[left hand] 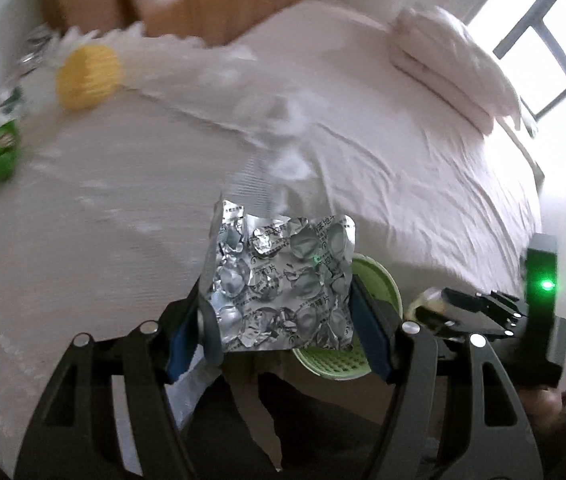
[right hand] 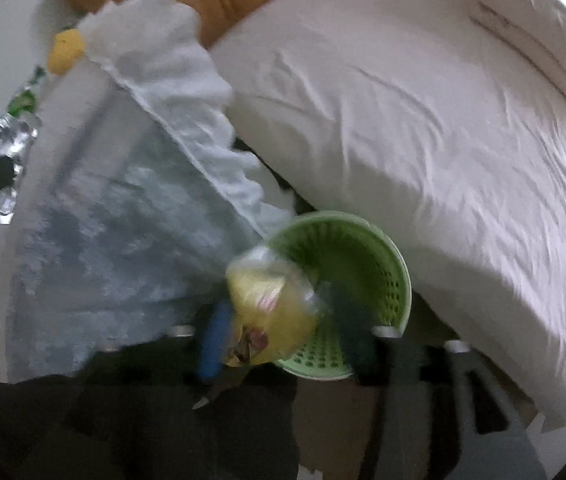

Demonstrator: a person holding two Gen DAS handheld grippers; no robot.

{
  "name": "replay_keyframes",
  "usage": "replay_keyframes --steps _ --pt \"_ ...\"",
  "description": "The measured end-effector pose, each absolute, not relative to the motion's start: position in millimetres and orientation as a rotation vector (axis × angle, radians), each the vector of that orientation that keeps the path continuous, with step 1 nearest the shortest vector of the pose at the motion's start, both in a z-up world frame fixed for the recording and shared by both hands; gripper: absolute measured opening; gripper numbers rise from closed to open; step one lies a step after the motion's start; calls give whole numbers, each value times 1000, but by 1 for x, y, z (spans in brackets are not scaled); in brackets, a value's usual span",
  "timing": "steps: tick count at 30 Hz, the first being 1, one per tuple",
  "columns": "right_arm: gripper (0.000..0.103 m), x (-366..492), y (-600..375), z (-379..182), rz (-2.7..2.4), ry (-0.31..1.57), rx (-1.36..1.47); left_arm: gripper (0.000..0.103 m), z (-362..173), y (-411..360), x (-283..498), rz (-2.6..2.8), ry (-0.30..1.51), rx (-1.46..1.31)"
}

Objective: Collect trash
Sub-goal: 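Drop the yellow wrapper into the wastebasket with the right tool while the left tool drops the foil, then move both tools back over the bed toward the remaining trash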

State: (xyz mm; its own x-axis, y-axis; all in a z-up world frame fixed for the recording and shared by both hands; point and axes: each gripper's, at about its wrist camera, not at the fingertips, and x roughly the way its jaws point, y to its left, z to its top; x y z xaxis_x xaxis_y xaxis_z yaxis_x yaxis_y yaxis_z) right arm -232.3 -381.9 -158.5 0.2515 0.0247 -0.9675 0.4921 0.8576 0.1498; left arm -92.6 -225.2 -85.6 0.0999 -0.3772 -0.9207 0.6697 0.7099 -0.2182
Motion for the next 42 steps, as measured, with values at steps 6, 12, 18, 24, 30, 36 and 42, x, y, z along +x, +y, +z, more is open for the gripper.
replay_keyframes --steps 6,12,18,24,30,36,42 --pt "85 -255 -406 -176 -407 1302 521 66 -92 -257 -114 -836 1259 369" --pt "94 -269 -426 -174 -499 1281 494 66 -106 -284 -136 -904 1288 460" --pt "95 -281 -444 -172 -550 1264 509 67 -116 -307 -154 -982 1322 530" --pt "95 -292 -455 -169 -590 1253 528 85 -113 -321 -175 -1047 1293 595" --pt "95 -296 -454 -170 -601 1254 537 90 -108 -318 -177 -1061 1284 572" --pt "95 -295 -452 -171 -592 1264 532 90 -100 -307 -165 -1030 1294 512" --pt "95 -289 -444 -169 -584 1259 517 90 -94 -294 -152 -984 1288 460"
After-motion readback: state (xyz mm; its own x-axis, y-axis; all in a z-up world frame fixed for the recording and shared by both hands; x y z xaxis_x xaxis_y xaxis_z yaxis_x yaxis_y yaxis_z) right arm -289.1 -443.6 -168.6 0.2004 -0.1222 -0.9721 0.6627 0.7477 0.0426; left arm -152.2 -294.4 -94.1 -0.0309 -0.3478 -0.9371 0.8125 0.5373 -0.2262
